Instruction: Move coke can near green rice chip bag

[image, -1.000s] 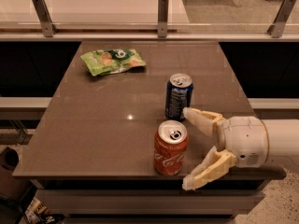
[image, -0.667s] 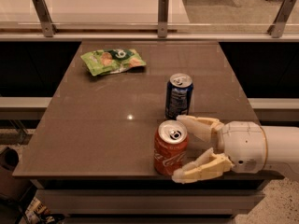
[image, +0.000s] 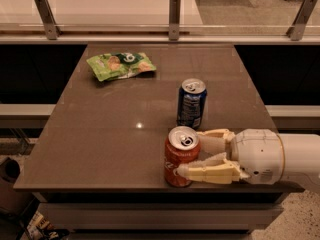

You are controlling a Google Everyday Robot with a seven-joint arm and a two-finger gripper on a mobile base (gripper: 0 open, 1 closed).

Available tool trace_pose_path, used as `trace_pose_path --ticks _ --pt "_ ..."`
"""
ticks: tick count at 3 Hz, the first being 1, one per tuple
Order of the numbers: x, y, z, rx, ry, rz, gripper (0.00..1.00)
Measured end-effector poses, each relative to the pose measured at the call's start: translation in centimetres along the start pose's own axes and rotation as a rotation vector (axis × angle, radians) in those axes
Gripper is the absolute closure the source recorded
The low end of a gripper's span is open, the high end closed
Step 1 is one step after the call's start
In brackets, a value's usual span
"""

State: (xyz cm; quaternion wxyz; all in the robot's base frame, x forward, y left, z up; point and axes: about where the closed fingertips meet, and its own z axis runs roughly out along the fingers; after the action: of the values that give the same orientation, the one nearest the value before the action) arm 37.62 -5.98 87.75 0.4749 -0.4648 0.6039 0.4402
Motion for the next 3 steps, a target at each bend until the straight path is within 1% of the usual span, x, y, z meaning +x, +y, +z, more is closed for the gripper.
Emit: trace_pose_path --ticks 1,2,3 --pt "-0.11 0.10 0.16 -0.003 0.002 -0.003 0.87" --pt "-0.22 0.20 0.32 -0.006 0.004 -0.006 1.00" --pt "-0.41 0.17 0.31 -0.006 0.007 -0.008 1.00"
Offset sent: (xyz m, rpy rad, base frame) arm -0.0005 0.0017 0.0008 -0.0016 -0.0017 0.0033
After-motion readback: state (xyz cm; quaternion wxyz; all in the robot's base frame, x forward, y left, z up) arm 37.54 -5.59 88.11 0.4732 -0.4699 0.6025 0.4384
